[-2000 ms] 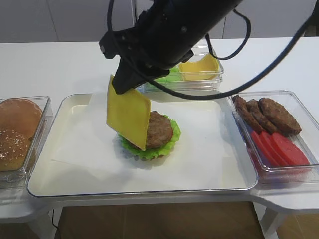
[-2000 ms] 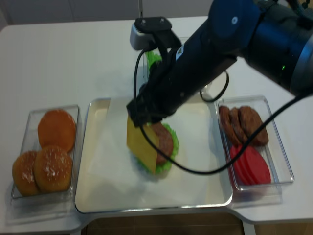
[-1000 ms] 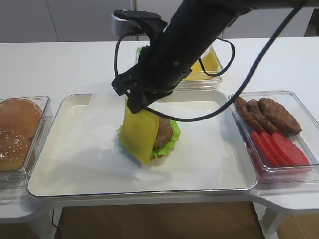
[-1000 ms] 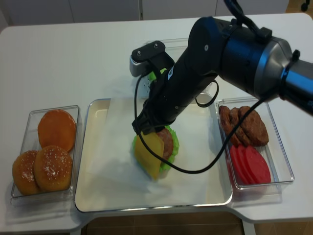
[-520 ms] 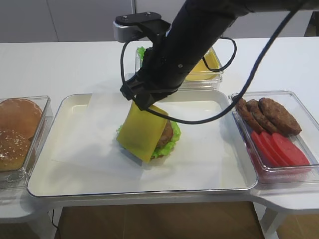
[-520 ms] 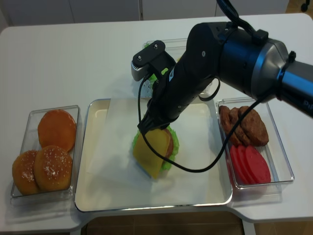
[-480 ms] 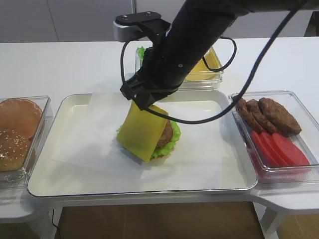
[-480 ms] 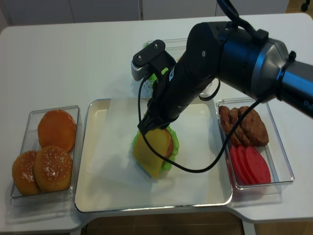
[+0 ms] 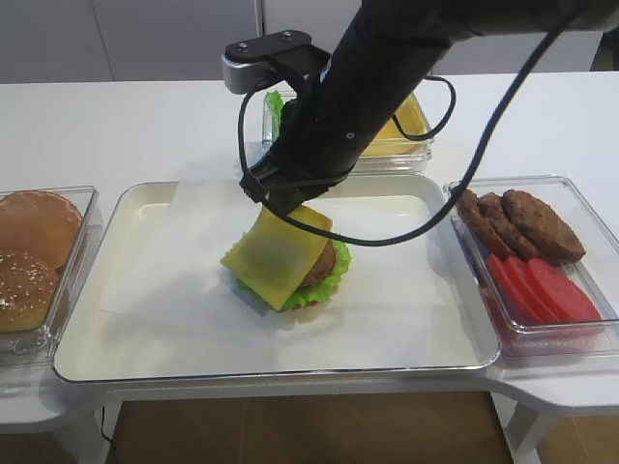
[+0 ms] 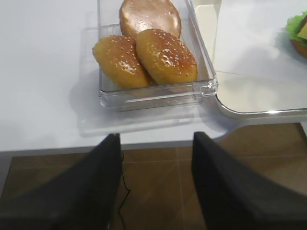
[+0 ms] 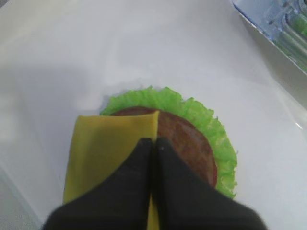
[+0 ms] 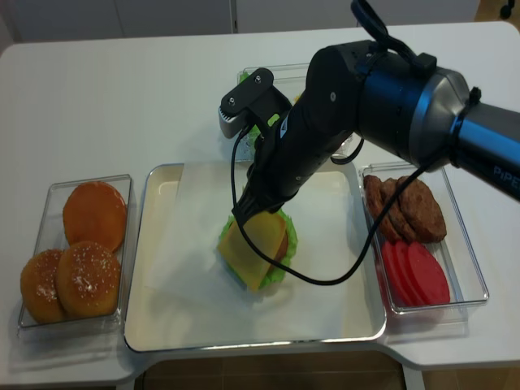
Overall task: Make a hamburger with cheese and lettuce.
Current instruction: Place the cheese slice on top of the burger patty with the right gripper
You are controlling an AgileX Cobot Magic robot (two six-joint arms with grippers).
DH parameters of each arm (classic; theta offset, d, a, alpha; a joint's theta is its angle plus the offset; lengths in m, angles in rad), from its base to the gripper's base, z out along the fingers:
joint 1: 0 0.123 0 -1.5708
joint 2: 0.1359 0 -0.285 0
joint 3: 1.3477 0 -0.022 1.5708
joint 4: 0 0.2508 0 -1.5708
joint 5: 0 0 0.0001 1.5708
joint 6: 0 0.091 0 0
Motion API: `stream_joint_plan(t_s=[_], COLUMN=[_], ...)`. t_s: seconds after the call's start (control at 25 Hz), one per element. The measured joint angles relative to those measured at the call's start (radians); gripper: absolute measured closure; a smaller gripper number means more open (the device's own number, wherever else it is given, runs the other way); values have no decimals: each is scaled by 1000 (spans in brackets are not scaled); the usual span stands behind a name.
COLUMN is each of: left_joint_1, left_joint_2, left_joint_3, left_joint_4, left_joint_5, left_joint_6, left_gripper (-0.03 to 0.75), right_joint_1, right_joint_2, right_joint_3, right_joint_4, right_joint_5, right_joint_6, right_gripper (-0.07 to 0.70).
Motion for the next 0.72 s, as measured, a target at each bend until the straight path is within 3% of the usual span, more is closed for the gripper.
stream_joint_plan(t_s=[0.72], left_joint_1=[0], left_joint_2=[0], left_joint_3=[0], left_joint_4=[0], left_joint_5=[0], left_joint_6=[0], left_gripper=[358], right_joint_1=[0], right_joint_2=[27], right_joint_3=[0], right_joint_4=[-87], right_joint_5=[-37], right_joint_6=[0], right_gripper=[628])
